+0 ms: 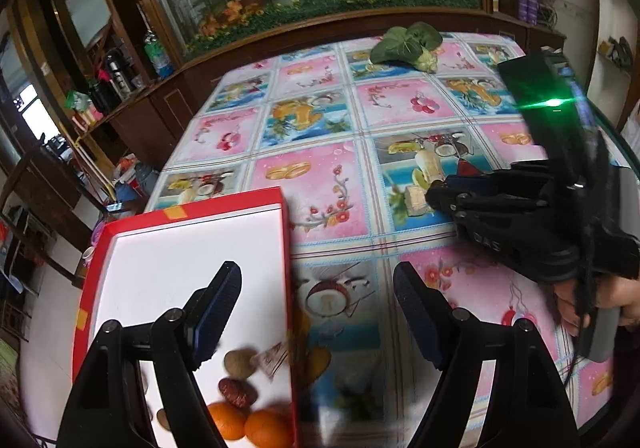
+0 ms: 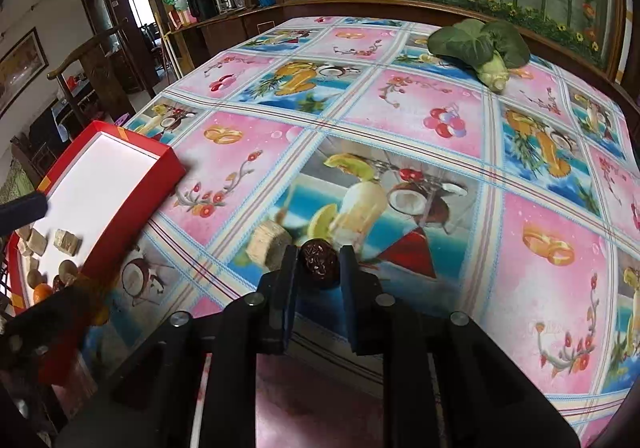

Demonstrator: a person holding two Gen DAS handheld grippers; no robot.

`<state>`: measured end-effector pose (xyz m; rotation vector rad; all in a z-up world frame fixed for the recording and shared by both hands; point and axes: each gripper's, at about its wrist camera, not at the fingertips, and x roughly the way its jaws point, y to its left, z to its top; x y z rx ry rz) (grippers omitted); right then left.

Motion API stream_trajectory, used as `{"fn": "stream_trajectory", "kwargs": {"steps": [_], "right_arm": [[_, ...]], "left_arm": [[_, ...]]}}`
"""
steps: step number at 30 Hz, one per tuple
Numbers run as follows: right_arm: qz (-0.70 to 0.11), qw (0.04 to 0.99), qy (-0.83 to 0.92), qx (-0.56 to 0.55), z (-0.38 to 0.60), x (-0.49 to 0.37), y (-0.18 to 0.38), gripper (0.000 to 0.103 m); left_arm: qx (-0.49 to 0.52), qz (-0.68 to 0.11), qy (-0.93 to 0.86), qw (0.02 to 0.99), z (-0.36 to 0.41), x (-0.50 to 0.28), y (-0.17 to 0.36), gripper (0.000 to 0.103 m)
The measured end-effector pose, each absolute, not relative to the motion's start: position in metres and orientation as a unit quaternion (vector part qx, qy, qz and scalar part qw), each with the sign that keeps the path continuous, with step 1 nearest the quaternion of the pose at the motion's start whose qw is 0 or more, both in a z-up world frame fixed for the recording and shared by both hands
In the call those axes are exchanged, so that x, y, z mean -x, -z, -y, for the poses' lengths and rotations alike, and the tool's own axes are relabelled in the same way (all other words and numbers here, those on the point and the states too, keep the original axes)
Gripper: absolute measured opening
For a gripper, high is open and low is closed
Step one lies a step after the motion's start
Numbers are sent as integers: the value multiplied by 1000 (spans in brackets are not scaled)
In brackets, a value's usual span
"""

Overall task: Organize fruits
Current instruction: 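Grasp the red date with the right tool while the left grasps a pale rice cake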

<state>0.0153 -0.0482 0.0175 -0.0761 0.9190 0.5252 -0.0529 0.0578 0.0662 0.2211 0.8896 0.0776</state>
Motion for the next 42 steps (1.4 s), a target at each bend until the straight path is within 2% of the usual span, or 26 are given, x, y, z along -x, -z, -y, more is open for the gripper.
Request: {"fn": "stream_trajectory", "kwargs": {"steps": [8,15,17,21,23,27,29,30,37,42], "right_arm": [[-440,868,-220,-69,107,-28,-36,22],[-443,865,-215,-93,114,-29,-41,22],[-443,865,-215,-96,113,-30,-41,22],[-445,864,-214,-100,113,-30,-40,22],[-445,864,-213,-100,113,-30,-39,22],[-444,864,-215,-100,113,-30,-40,22],[-445,863,-217,-101,112,-30,-39,22],[-446,862,-219,-100,112,-30,-39,22],[-436,865,-232,-86,102,-23,-41,22],[-404,873,-260,-85,95,-12,-53,22]], "left_arm": [[-95,-462,-16,882,-30,16,-47,78],[-63,-481,-17,874,-20,-12,-30,77],[-58,-480,-19,875,-19,-18,-28,71],[-55,-486,-14,872,-15,-27,-25,69],[-52,-490,-11,870,-13,-31,-22,55],[-42,-493,2,869,-13,-34,-19,36],[-38,-493,11,869,-12,-34,-19,16],[-36,-493,15,869,-12,-33,-19,13],[-36,-473,18,880,-14,-24,-29,13],[-45,-432,8,901,-19,3,-56,13]]}}
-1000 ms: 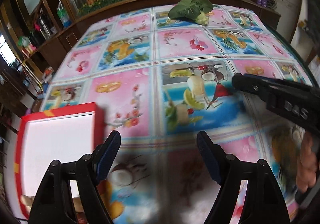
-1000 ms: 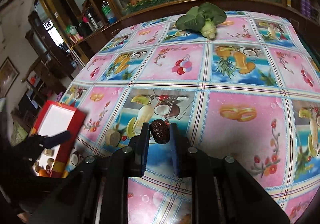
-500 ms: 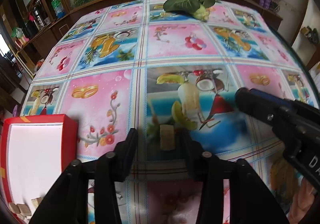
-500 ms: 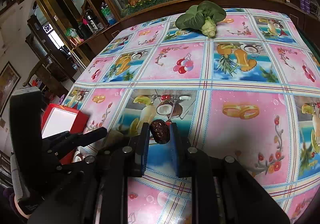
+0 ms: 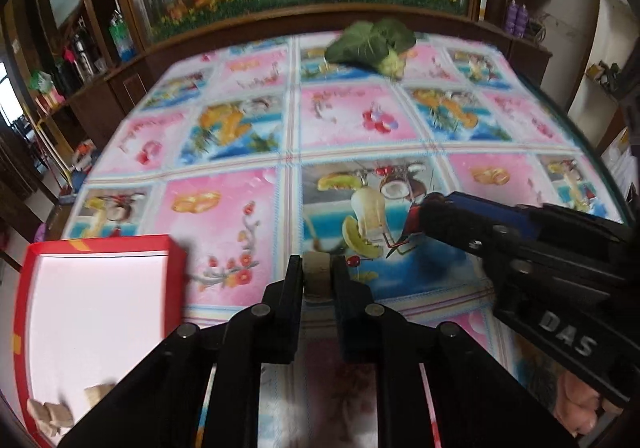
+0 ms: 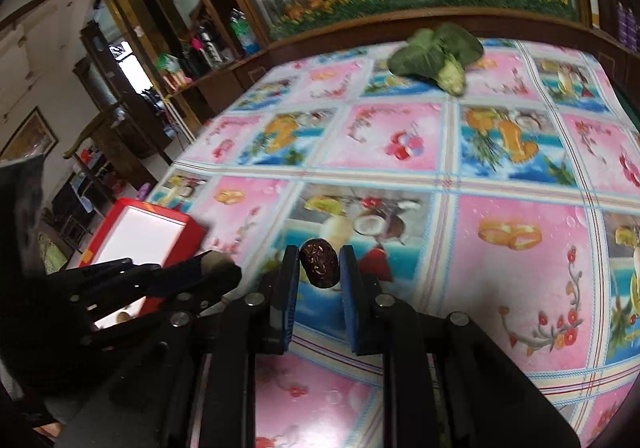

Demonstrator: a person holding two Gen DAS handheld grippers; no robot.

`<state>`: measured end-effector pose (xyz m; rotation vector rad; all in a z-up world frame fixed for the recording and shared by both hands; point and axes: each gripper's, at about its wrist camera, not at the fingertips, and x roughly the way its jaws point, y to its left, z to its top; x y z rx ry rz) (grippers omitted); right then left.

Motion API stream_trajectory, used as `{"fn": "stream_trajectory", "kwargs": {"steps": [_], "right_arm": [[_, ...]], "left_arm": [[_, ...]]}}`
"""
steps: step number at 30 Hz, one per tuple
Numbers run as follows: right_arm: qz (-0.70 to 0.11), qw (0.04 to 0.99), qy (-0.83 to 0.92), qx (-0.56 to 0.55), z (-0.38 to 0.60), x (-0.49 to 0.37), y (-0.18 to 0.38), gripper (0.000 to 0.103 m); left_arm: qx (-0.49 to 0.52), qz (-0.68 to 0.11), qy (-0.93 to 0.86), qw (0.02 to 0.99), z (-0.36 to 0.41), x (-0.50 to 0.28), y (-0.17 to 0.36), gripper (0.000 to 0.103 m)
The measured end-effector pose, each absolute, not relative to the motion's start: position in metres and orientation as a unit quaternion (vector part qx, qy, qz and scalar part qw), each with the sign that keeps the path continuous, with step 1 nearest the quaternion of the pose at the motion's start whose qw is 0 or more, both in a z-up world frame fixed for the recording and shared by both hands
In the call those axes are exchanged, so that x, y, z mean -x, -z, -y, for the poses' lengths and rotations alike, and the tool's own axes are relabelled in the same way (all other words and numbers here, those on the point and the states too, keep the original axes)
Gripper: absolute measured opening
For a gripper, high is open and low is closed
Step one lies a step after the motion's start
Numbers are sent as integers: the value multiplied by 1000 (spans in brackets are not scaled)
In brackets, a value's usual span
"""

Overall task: Organize fruits
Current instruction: 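Grasp the red date with the right tool while the left grasps a pale rice cake, then carry the red date and rice cake over the red-rimmed tray with both tools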

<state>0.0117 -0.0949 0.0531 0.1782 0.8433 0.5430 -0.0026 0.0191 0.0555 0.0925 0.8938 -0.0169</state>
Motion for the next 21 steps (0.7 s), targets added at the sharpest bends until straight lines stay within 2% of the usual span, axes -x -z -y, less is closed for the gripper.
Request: {"fn": "stream_trajectory", "kwargs": {"steps": [9,21], "right_arm": [[-363,883,-286,-75,79,10,-63,22],[-357,872,-314,-116,57,43,-63,22]], "left_arm": [[-56,-359,-30,931,-40,57,-96,13],[-36,-327,-60,942,-82,95,-108,13]]}}
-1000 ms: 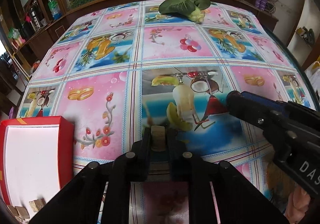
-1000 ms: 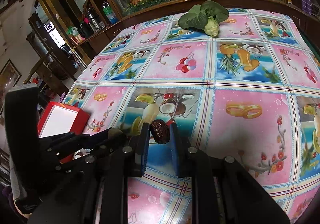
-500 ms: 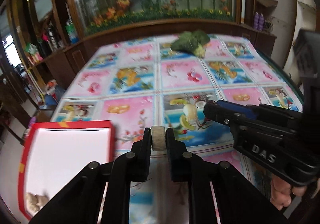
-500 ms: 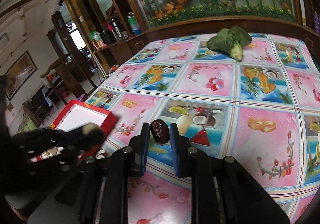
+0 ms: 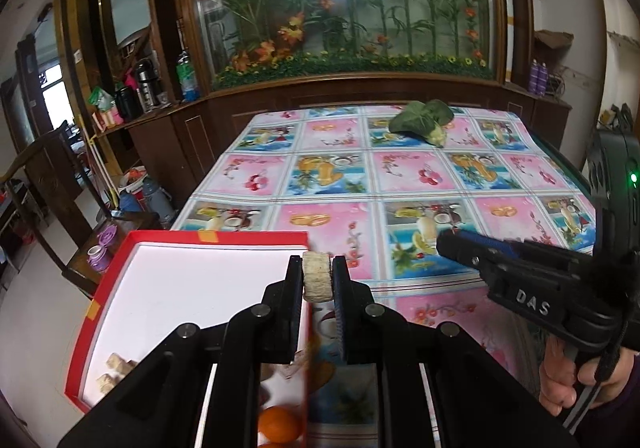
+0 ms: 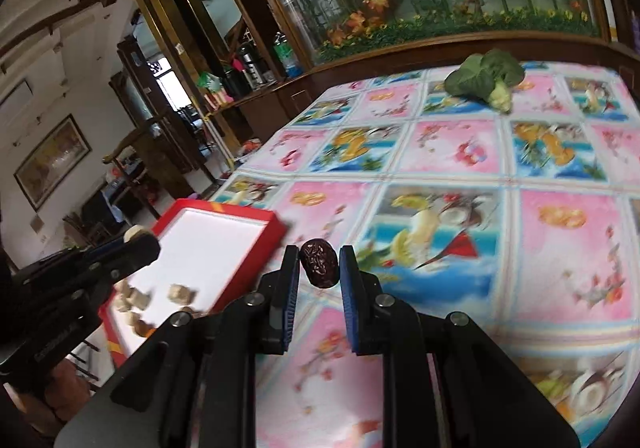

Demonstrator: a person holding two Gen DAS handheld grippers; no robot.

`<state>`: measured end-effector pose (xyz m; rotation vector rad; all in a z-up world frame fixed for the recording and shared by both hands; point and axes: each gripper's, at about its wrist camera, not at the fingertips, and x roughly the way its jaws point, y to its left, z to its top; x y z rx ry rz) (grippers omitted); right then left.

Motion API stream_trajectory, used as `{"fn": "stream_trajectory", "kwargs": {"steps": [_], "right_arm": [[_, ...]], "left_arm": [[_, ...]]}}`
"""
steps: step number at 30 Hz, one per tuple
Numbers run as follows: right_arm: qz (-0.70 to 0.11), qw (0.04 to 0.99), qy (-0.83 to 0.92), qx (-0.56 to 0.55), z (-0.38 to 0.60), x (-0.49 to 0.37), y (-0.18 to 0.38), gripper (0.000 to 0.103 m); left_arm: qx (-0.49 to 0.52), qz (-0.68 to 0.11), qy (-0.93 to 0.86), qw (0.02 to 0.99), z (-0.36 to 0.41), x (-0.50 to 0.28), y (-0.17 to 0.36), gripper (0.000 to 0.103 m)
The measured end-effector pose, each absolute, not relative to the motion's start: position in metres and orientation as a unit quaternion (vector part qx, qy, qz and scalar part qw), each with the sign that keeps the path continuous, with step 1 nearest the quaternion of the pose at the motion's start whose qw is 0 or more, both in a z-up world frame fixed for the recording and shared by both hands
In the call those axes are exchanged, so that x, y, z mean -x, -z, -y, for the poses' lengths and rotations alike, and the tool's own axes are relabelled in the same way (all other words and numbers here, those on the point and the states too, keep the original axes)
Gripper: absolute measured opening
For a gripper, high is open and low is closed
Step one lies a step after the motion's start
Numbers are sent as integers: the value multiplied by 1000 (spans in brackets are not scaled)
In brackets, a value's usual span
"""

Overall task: Organize fruits
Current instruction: 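Carry the red date and rice cake over the red-rimmed tray with both tools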

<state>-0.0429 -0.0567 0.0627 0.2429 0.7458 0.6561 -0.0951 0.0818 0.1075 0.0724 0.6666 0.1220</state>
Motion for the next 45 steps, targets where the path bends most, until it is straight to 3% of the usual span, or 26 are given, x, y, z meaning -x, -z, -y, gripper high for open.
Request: {"fn": "stream_trajectory", "kwargs": {"steps": [29,45], "right_arm": [[-365,834,-411,-35,-100,94,-69,22],[-380,818,-431,14,-143,108,-57,22]], "left_arm": [[52,-338,-140,929,-210,129,-77,13],[57,-348,-164,921,-240,140,-60,13]]}}
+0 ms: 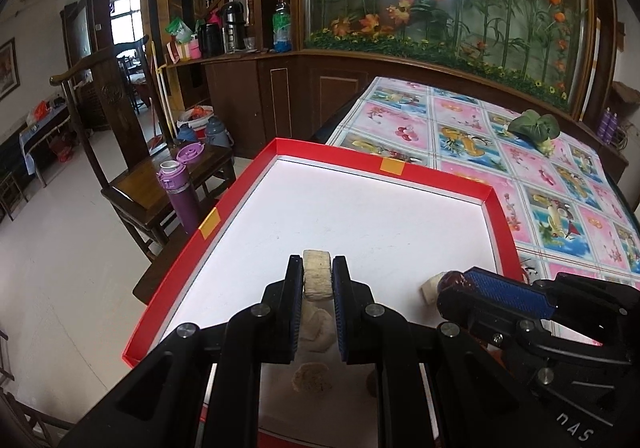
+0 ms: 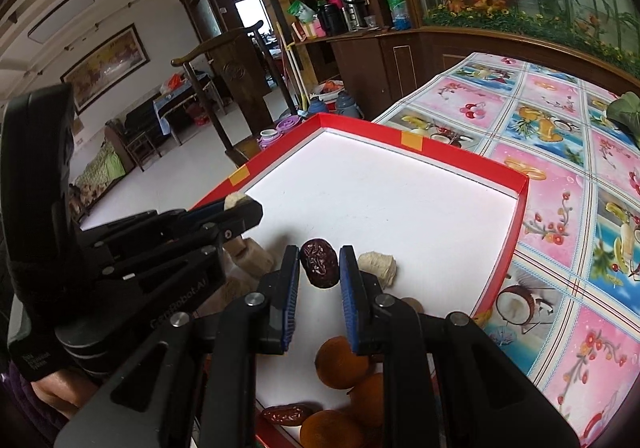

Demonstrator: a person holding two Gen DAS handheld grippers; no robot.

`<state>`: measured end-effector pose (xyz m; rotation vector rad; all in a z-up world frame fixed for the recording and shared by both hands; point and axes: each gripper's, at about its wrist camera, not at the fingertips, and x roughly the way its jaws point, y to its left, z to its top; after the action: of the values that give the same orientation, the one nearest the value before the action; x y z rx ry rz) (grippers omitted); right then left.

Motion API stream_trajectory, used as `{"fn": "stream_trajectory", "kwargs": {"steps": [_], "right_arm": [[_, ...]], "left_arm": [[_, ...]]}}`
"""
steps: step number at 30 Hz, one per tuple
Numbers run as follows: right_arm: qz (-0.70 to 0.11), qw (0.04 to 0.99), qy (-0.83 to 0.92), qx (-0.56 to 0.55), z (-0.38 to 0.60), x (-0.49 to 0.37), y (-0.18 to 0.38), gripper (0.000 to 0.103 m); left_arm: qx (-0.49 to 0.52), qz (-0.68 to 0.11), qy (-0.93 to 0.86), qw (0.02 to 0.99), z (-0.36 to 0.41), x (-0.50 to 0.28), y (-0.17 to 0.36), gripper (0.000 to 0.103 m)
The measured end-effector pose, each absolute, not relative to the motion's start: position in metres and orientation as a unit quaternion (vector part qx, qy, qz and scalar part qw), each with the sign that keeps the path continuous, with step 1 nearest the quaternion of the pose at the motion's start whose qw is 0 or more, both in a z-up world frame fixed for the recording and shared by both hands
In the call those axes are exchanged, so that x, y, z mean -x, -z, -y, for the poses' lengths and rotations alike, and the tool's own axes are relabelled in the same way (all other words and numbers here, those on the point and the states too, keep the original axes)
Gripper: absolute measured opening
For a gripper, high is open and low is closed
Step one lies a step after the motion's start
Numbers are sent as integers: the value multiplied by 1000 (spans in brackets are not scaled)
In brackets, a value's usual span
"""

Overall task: Organize fruits
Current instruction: 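Carry the red date and rice cake over the red-rimmed tray with both tools, then lower the date and rice cake into the tray and open both tools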

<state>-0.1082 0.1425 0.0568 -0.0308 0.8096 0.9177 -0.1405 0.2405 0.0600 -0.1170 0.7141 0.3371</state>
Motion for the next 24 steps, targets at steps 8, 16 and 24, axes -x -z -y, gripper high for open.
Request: {"fn": "stream_trajectory", "kwargs": {"steps": [8,16,24], "right_arm": [[-390,815,-429,19,-143,106,-49,22],[-402,809,-429,33,-150,107,-40,23],[-416,802,-427,46,-158,109,-33,23]], "left_arm": [[53,-349,-177,919,-247,139,-59,13],[52,-350,-184,917,-250,136,-59,13],[51,-364,-183,912,-250,130,-49,13]]}}
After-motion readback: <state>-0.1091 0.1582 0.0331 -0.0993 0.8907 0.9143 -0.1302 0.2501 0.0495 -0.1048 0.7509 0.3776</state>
